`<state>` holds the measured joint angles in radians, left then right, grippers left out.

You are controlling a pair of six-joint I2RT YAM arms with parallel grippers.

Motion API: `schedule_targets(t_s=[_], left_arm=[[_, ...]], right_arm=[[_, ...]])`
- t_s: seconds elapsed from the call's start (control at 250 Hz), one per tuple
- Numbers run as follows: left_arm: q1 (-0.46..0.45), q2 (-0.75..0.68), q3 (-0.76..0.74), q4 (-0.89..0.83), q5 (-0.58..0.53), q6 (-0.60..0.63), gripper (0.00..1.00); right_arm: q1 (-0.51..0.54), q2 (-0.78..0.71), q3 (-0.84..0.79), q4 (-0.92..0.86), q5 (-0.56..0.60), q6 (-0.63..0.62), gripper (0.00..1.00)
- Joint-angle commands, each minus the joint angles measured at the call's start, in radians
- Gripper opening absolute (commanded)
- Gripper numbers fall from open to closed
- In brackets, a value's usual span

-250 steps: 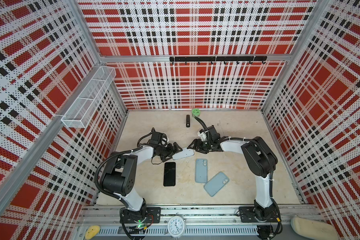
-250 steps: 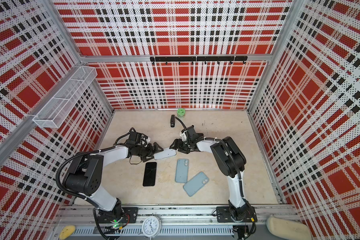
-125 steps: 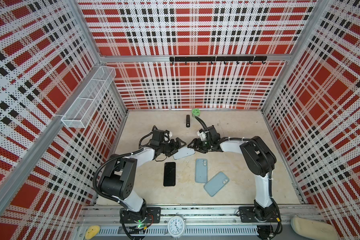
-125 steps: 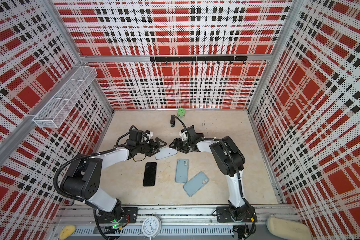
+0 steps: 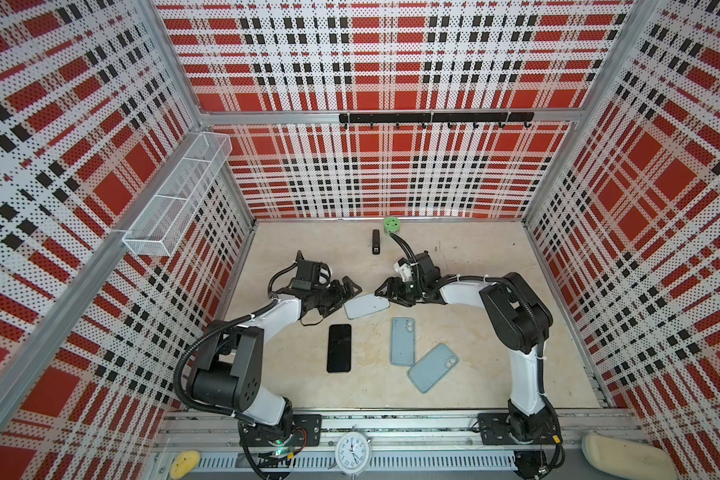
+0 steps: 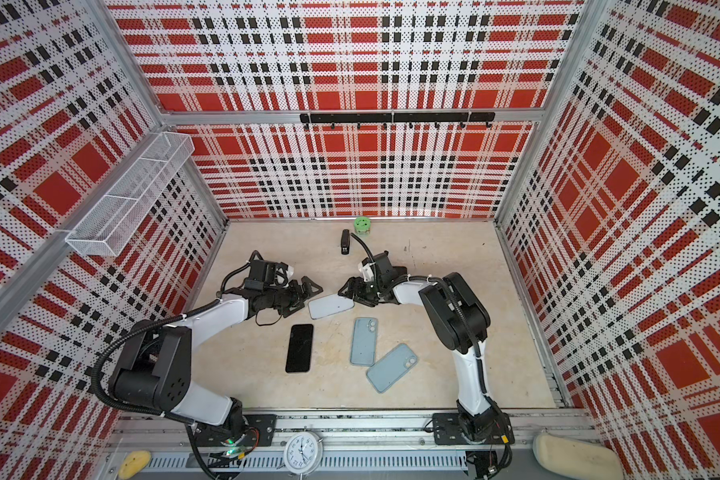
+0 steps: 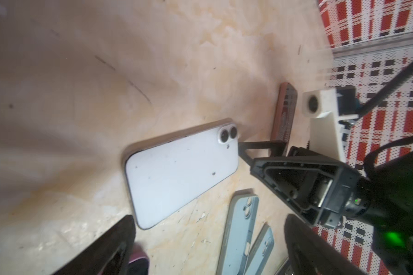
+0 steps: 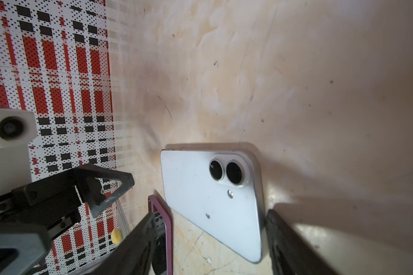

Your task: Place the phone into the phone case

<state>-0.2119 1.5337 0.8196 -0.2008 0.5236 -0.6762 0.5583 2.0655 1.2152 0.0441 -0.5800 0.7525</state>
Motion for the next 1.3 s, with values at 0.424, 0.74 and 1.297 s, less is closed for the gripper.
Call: schedule_targets(t_s=[0.424, 0.74, 1.297], left_arm=[[-0.006, 0.152, 0.022, 0.031, 0.026, 0.018, 0.99], [-0.045, 0.189, 0.017, 0.116, 0.059, -0.027, 1.00], [-0.081, 0.067, 0.015, 0.399, 0.112, -0.177, 1.00]], right_arm=[[0.010, 0.036, -0.014, -0.038, 0.011, -0.004, 0.74], [0.011, 0.050, -0.008, -0.030, 0.003, 0.000, 0.74], [0.024, 0.065, -0.025, -0.001, -0.014, 0.015, 0.73]])
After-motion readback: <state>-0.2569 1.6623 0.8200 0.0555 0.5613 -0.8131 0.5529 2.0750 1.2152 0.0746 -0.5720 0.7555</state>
